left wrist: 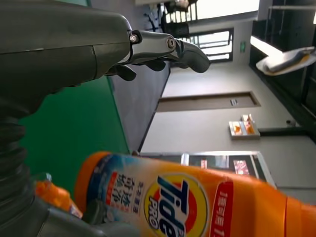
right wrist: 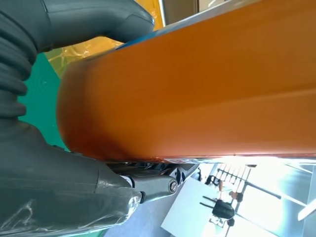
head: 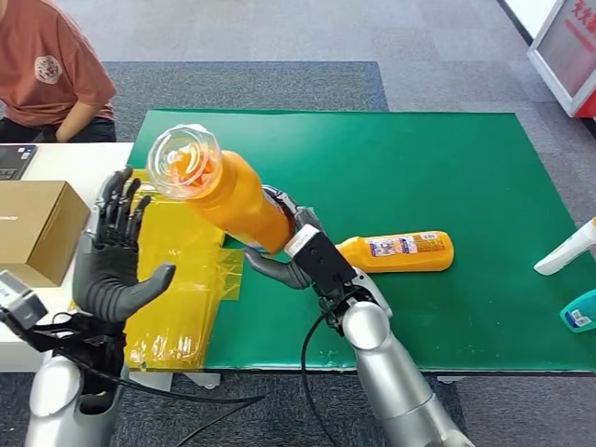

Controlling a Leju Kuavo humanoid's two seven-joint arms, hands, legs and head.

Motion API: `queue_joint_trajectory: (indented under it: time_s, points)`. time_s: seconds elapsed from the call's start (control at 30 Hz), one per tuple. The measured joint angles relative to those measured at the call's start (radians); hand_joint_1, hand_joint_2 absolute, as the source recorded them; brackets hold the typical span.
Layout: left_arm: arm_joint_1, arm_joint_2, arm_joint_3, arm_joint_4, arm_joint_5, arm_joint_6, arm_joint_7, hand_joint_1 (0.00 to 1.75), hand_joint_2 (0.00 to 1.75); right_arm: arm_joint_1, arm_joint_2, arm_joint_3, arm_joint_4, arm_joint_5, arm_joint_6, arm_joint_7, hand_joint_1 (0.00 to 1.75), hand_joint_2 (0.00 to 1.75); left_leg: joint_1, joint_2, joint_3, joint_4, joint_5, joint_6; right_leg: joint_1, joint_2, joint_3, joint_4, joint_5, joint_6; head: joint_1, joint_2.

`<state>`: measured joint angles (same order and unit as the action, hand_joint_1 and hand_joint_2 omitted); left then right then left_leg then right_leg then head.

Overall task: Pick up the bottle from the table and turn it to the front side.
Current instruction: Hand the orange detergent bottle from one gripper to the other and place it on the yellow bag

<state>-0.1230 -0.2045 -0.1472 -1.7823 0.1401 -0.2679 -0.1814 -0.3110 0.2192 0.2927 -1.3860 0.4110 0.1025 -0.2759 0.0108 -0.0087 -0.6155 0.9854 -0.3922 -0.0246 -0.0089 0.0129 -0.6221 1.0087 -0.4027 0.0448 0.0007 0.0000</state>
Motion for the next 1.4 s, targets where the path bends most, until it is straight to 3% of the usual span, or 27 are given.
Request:
queue_joint_trajectory:
  time_s: [0.37, 0.87, 1.4]
  points:
    - [-0.111, 0.023, -0.174, 0.146, 0.004, 0.018, 0.035, 0.0, 1.75, -0.039, 0.03, 0.024, 0.079, 0.029, -0.014, -0.018, 1.75, 1.75, 0.0, 0.0, -0.001, 0.0, 0.0, 0.0, 0.0, 0.0, -0.001, 0.0, 0.0, 0.0, 0.0, 0.0]
    - [-0.155, 0.048, -0.204, 0.177, -0.09, 0.105, 0.024, 0.0, 1.75, -0.03, 0.029, 0.116, 0.103, 0.082, -0.026, -0.031, 1.75, 1.75, 0.0, 0.0, -0.001, 0.0, 0.0, 0.0, 0.0, 0.0, -0.002, 0.0, 0.0, 0.0, 0.0, 0.0]
    - [-0.175, 0.05, -0.249, 0.176, -0.07, 0.098, 0.021, 0.0, 1.75, -0.05, 0.027, 0.113, 0.206, 0.086, -0.086, -0.027, 1.75, 1.75, 0.0, 0.0, -0.001, 0.0, 0.0, 0.0, 0.0, 0.0, -0.002, 0.0, 0.0, 0.0, 0.0, 0.0]
